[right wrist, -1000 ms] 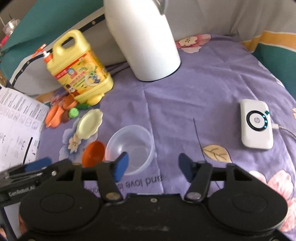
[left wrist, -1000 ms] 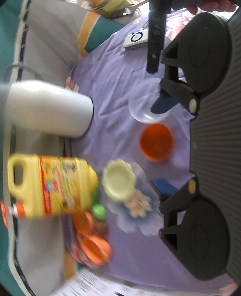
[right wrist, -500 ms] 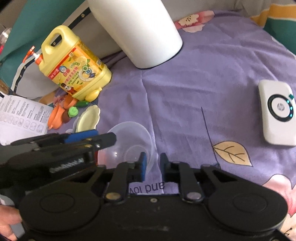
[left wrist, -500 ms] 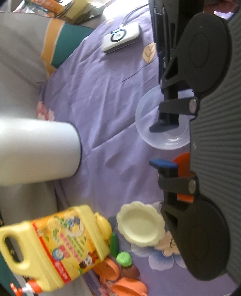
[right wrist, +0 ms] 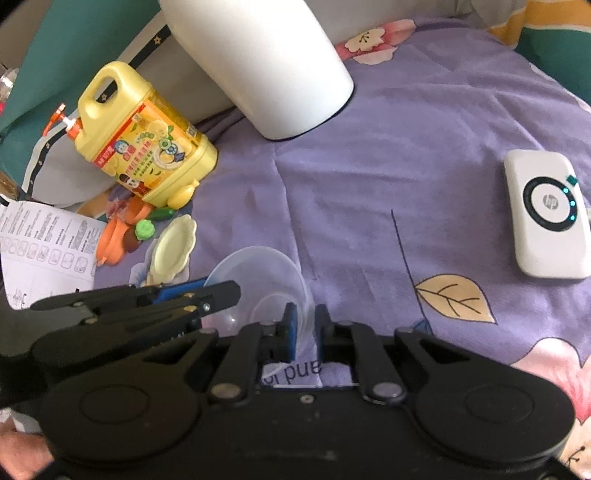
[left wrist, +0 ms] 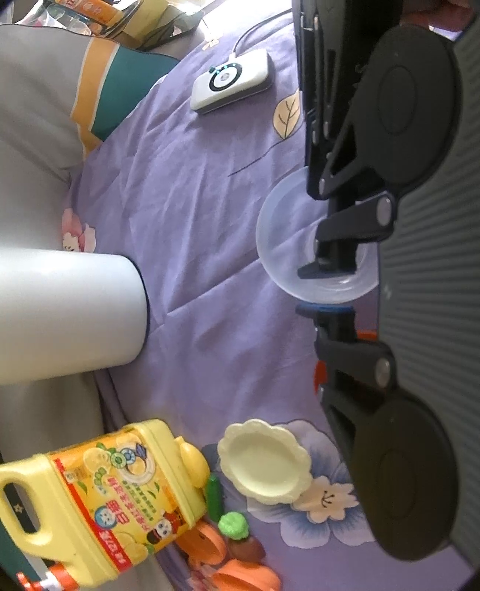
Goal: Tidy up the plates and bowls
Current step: 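Close both grippers on the clear bowl rim, then lift the clear bowl with both grippers and carry it over the blue bowl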
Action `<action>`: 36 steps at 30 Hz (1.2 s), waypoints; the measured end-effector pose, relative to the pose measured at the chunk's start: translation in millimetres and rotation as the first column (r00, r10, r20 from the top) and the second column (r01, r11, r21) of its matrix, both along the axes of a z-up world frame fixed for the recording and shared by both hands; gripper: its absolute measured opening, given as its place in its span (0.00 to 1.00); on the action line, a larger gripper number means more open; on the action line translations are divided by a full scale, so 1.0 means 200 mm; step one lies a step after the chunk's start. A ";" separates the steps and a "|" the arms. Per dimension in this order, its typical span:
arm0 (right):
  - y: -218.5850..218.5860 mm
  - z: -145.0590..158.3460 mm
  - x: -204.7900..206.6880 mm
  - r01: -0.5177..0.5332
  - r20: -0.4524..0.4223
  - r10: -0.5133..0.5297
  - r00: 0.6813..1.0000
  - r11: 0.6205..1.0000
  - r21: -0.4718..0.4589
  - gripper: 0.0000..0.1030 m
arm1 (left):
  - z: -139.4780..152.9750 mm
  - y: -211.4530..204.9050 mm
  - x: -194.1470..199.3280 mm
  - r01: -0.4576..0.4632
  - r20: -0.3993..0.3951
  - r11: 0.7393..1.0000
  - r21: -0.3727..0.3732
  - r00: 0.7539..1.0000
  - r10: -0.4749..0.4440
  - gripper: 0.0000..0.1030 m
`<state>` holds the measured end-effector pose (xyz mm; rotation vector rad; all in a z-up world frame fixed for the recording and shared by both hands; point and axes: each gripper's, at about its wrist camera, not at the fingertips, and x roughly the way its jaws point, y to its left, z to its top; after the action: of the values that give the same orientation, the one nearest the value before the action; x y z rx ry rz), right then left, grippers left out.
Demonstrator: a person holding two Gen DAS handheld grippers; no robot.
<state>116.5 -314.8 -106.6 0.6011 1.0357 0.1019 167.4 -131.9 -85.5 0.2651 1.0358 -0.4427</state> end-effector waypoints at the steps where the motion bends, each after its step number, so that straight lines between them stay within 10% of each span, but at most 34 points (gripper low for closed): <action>1: 0.00 0.01 -0.01 0.000 0.002 0.000 1.000 1.000 -0.004 0.10 | 0.02 0.00 -0.01 0.000 0.005 1.000 0.000 1.000 0.000 0.13; 36: 0.66 0.47 -0.39 -0.322 0.090 0.327 0.941 0.944 -0.065 0.10 | 0.48 0.78 -0.69 -0.208 0.121 0.976 -0.071 0.969 0.215 0.13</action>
<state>39.0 -182.4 -12.9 0.3713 1.0301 0.3921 30.4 23.9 10.0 0.1271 0.9126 -0.2586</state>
